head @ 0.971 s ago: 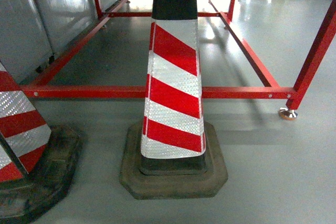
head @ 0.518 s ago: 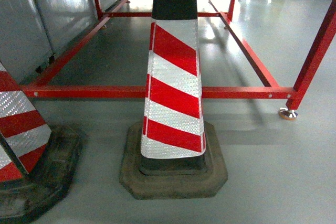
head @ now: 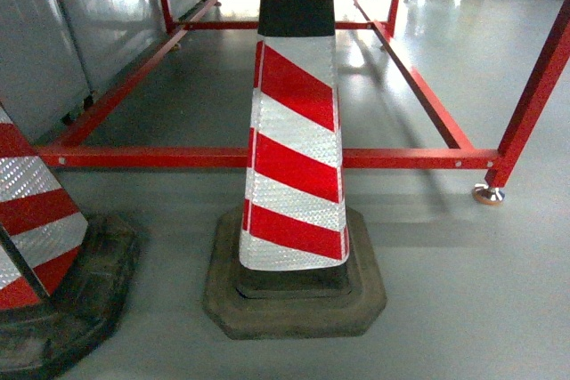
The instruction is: Sort blue parts and orange caps into right shelf containers
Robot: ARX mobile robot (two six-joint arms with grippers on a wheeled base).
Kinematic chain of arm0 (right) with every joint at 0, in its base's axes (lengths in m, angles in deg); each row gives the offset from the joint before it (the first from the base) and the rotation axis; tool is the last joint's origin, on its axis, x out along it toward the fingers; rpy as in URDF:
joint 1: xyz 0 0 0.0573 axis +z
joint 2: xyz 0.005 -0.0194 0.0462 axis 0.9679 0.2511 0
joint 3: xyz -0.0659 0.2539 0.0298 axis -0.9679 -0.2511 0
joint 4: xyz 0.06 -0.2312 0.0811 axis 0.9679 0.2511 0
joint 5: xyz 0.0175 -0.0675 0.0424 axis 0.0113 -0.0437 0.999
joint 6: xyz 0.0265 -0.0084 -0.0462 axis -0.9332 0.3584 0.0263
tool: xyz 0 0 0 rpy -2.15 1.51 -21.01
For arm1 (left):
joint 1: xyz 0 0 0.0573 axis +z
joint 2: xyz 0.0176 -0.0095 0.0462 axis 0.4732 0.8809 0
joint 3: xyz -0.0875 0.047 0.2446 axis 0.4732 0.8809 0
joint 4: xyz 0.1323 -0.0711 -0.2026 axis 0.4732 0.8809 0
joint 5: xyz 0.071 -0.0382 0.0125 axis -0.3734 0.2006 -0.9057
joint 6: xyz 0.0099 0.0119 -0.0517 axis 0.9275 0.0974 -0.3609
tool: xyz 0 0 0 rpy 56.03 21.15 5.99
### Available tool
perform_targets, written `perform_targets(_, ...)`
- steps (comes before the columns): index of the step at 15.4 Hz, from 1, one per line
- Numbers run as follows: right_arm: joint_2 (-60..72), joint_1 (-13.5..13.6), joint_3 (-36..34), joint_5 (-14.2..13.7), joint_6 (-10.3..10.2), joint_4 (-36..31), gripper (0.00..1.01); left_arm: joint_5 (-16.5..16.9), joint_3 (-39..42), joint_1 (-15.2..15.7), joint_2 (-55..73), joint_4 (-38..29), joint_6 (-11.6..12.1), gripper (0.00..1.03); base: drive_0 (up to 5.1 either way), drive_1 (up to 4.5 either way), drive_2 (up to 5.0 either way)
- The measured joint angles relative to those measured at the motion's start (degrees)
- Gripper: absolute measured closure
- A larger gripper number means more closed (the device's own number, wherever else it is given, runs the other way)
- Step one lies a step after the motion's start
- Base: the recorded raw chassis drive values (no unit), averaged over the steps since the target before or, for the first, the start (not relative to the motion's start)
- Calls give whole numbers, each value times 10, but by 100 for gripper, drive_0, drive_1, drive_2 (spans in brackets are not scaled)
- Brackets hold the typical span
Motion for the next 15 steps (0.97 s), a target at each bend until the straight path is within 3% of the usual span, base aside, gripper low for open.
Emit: perform_targets(15, 0, 0, 0, 0, -5, -1, 3, 0, 0, 0, 0, 0, 0, 5, 0, 0, 0)
